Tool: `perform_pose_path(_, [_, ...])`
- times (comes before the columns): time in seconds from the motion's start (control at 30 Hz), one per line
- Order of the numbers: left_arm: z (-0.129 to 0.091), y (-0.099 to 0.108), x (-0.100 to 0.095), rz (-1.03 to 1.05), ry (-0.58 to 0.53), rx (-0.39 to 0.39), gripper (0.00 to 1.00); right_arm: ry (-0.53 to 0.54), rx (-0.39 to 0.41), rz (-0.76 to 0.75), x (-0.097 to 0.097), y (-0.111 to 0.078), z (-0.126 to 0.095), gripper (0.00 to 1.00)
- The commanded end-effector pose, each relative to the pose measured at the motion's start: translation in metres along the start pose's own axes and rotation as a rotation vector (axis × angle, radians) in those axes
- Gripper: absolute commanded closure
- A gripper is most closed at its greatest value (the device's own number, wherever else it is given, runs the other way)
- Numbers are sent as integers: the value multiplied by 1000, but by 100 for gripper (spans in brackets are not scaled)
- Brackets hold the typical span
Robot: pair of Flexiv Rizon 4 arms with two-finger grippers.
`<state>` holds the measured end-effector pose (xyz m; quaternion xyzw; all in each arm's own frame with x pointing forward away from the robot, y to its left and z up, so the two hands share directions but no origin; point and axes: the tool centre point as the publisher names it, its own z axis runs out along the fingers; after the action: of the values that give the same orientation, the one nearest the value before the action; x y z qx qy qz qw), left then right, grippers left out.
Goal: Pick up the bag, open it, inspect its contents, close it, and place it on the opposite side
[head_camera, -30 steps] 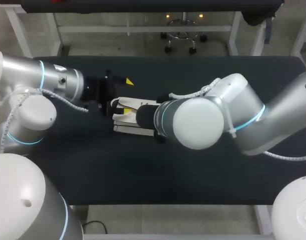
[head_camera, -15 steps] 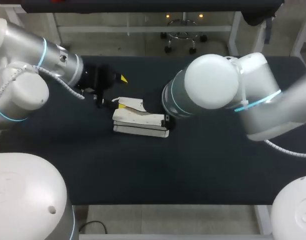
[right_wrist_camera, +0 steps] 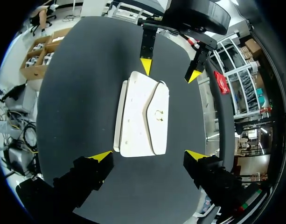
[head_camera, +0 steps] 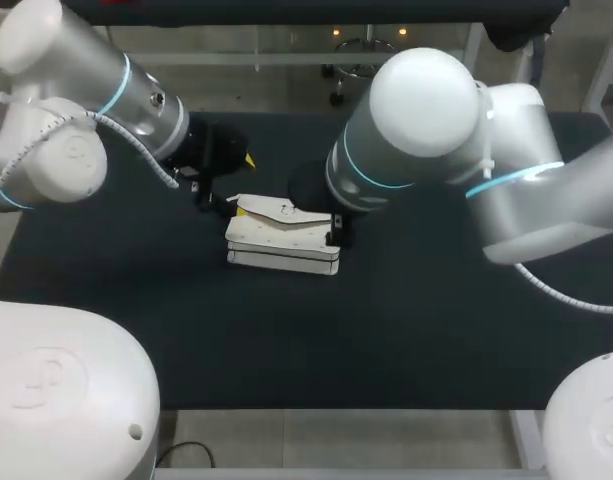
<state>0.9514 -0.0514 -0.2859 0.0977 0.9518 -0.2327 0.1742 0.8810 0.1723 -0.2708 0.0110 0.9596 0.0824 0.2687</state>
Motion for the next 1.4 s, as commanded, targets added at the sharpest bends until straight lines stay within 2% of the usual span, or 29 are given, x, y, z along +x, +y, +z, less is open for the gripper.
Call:
perform_pose_path(0.03, [0, -2, 0, -1, 0, -16, 0, 1, 1, -1, 0, 0, 0, 0])
perform_pose_path(0.17, [4, -3, -2, -23, 27, -7, 0, 7, -1, -2, 0, 1, 1, 0])
perform_pose_path(0.3, [4, -3, -12, -239, 59, 13, 0, 85, 5, 48, -10, -1, 10, 0])
perform_pose_path(0.5, [-3, -3, -18, -481, 57, -59, 0, 184, 43, 163, -26, -11, 21, 0])
perform_pose_path(0.63, [-6, -7, -16, -646, 49, -134, 0, 247, 87, 293, -33, -14, 22, 0])
perform_pose_path(0.77, [-9, -8, -12, -806, 38, -131, 0, 289, 81, 445, -38, -17, 18, 0])
perform_pose_path(0.9, [-8, -8, -4, -1002, -27, -138, 0, 294, 60, 661, -40, -24, 11, 0])
perform_pose_path(0.97, [-8, -10, 1, -1049, -12, -107, 0, 286, 44, 730, -40, -27, 9, 0])
perform_pose_path(1.0, [-8, -10, 2, -1111, -47, -104, 0, 278, 47, 784, -40, -28, 8, 0])
perform_pose_path(1.07, [-8, -10, 6, -1168, -18, -70, 0, 269, 32, 846, -38, -31, 7, 0])
perform_pose_path(1.1, [-9, -9, 7, -1213, -49, -65, 0, 275, 22, 880, -38, -34, 6, 0])
perform_pose_path(1.23, [-12, -5, 12, -1322, -100, -25, 0, 247, 10, 974, -34, -40, 6, 0])
perform_pose_path(1.4, [-17, 0, 18, -1440, -106, 64, 0, 247, -18, 1089, -32, -43, 5, 0])
